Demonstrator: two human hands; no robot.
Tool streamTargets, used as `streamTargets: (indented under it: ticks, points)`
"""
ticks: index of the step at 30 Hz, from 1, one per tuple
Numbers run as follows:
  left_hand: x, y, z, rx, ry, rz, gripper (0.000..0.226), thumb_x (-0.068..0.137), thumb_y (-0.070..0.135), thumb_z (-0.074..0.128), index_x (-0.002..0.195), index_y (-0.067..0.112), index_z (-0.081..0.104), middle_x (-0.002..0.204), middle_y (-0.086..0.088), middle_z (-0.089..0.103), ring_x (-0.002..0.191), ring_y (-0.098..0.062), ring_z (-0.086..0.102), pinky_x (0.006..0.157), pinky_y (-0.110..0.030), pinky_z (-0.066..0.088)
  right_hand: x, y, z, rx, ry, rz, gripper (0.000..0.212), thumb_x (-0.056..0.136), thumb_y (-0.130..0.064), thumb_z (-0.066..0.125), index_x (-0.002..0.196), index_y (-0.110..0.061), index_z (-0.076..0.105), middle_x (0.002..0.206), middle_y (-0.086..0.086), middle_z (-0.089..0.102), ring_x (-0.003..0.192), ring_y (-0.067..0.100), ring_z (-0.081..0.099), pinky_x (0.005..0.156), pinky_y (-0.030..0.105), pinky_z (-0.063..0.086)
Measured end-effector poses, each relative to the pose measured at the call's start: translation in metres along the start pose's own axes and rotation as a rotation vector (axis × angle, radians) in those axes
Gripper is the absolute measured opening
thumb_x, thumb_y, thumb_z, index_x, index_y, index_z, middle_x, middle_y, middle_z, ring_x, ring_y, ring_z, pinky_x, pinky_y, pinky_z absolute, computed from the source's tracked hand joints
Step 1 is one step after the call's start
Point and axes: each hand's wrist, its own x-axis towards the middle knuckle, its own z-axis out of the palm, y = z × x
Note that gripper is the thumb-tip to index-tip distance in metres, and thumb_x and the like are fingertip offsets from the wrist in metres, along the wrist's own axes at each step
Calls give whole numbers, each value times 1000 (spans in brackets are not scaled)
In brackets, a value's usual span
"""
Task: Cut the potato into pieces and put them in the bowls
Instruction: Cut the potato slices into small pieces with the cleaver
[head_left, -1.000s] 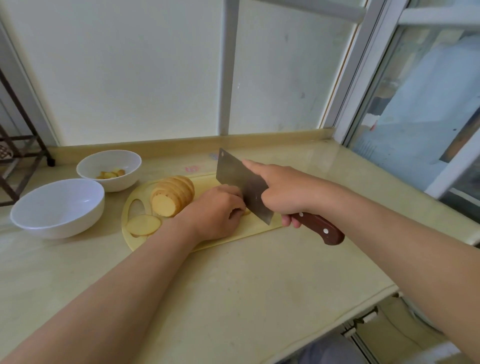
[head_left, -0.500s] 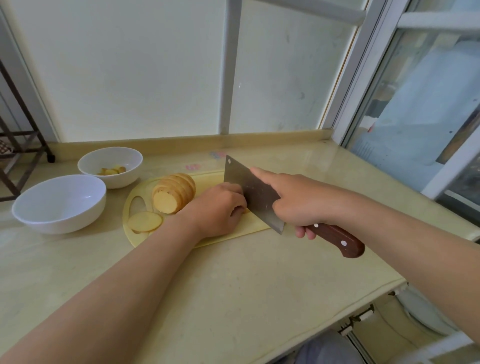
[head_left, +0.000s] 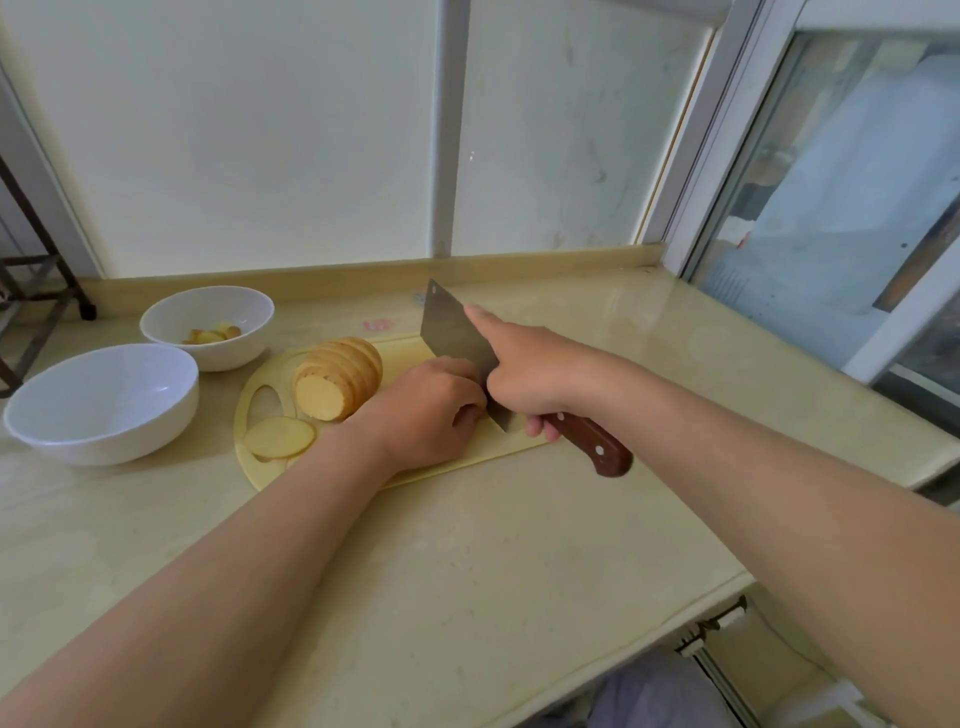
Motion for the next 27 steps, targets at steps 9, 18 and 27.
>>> streamTargets:
  ticks: [9, 18, 27]
  points:
    - [-3, 1, 0, 15, 29, -19, 15, 79, 9, 57, 73, 11, 71, 80, -1, 64, 76, -21, 58, 65, -36, 52, 8, 19, -18, 195, 107, -14, 88, 91, 1, 33, 162, -49, 20, 99, 10, 59, 36, 13, 59, 42, 27, 50]
    - [-3, 1, 1, -29, 71, -55, 8, 79, 4, 64, 77, 8, 71, 81, -3, 65, 76, -21, 60, 70, -37, 53, 3, 87, -16, 609, 196, 122, 80, 92, 7, 47, 158, -38, 38, 72, 11, 69, 43, 20, 53, 41, 29, 48]
    - [-1, 7, -3, 17, -73, -307, 54, 91, 34, 59, 139, 13, 46, 139, -2, 49, 125, -22, 47, 105, -31, 39, 4, 111, 6, 683, 193, 146, 78, 91, 5, 52, 155, -39, 41, 75, 18, 70, 43, 21, 52, 42, 28, 47]
